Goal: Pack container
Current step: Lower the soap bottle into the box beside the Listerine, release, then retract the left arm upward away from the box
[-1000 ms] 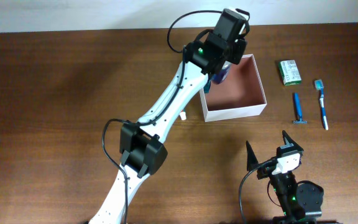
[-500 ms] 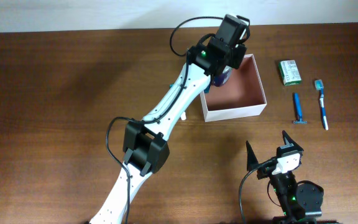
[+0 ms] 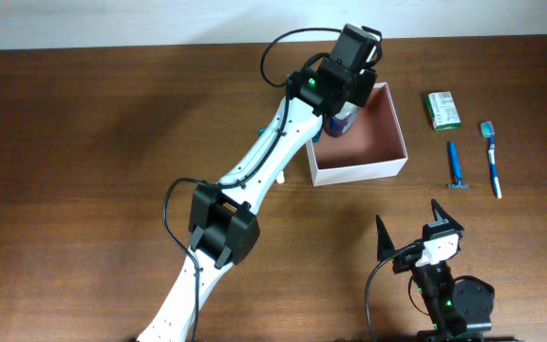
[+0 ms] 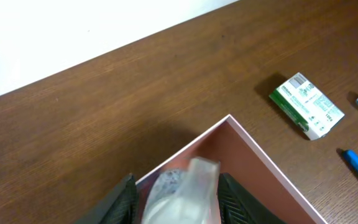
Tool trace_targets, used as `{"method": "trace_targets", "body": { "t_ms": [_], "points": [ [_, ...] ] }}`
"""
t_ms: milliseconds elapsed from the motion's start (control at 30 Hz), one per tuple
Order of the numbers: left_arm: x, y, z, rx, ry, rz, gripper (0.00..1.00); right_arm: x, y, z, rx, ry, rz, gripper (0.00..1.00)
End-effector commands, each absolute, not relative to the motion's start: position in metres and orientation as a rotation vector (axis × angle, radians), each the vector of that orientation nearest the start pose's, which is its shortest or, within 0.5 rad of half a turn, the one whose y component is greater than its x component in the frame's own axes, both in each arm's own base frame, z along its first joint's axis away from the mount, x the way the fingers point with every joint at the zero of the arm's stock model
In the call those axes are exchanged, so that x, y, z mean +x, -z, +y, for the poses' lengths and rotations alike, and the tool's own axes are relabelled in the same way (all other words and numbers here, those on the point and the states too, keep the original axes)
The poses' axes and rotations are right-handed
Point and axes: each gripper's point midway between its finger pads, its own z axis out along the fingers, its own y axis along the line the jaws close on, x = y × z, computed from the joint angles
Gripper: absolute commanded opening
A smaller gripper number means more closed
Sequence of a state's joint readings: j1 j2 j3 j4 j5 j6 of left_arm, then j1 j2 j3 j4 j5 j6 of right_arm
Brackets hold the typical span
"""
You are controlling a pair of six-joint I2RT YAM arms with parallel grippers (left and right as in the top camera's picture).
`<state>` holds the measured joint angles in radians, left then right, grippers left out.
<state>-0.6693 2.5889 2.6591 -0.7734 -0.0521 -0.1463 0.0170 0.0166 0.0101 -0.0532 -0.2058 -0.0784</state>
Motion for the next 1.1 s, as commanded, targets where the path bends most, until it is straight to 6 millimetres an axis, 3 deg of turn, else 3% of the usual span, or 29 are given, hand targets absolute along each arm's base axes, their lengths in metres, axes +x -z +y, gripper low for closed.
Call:
{"method": "trace_targets", "body": {
  "t_ms": [0, 133, 233, 300, 433, 500, 600, 633, 733, 833, 867, 967, 1067],
  "points": [
    [0.531, -0.183, -0.413, 0.571, 0.389, 2.205, 0.43, 0.242, -0.159, 0.040, -0.233, -0.125, 1.622, 0.99],
    [0.532, -0.184, -0.413, 0.571, 0.390, 2.201, 0.45, 0.242, -0.159, 0.040, -0.233, -0.125, 1.621, 0.99],
    [0.534, -0.197, -0.415, 0.565, 0.402, 2.167, 0.52, 0.242, -0.159, 0.040, -0.233, -0.125, 1.621, 0.99],
    [0.536, -0.217, -0.416, 0.551, 0.418, 2.124, 0.56, 0.242, -0.159, 0.040, -0.233, -0.125, 1.622, 0.99],
    [0.537, -0.288, -0.409, 0.515, 0.456, 1.981, 0.57, 0.242, -0.159, 0.040, -0.233, -0.125, 1.622, 0.99],
    [0.535, -0.326, -0.399, 0.495, 0.465, 1.906, 0.58, 0.242, -0.159, 0.040, -0.233, -0.125, 1.622, 0.99],
    [0.531, -0.365, -0.375, 0.453, 0.451, 1.848, 0.69, 0.242, -0.159, 0.040, -0.233, -0.125, 1.622, 0.99],
    [0.529, -0.375, -0.361, 0.431, 0.425, 1.852, 0.73, 0.242, -0.159, 0.040, -0.233, -0.125, 1.622, 0.99],
    [0.530, -0.381, -0.316, 0.359, 0.313, 1.915, 0.80, 0.242, -0.159, 0.040, -0.233, -0.125, 1.622, 0.99],
    [0.526, -0.386, -0.256, 0.272, 0.174, 1.997, 0.87, 0.242, -0.159, 0.040, -0.233, -0.125, 1.622, 0.99],
    [0.525, -0.387, -0.232, 0.234, 0.119, 2.022, 0.94, 0.242, -0.159, 0.040, -0.233, -0.125, 1.621, 0.99],
    [0.522, -0.383, -0.169, 0.122, -0.056, 2.091, 0.99, 0.242, -0.159, 0.040, -0.233, -0.125, 1.622, 0.99],
    [0.520, -0.367, -0.109, -0.084, -0.164, 2.174, 0.99, 0.242, -0.159, 0.040, -0.233, -0.125, 1.621, 0.99]
  ]
}}
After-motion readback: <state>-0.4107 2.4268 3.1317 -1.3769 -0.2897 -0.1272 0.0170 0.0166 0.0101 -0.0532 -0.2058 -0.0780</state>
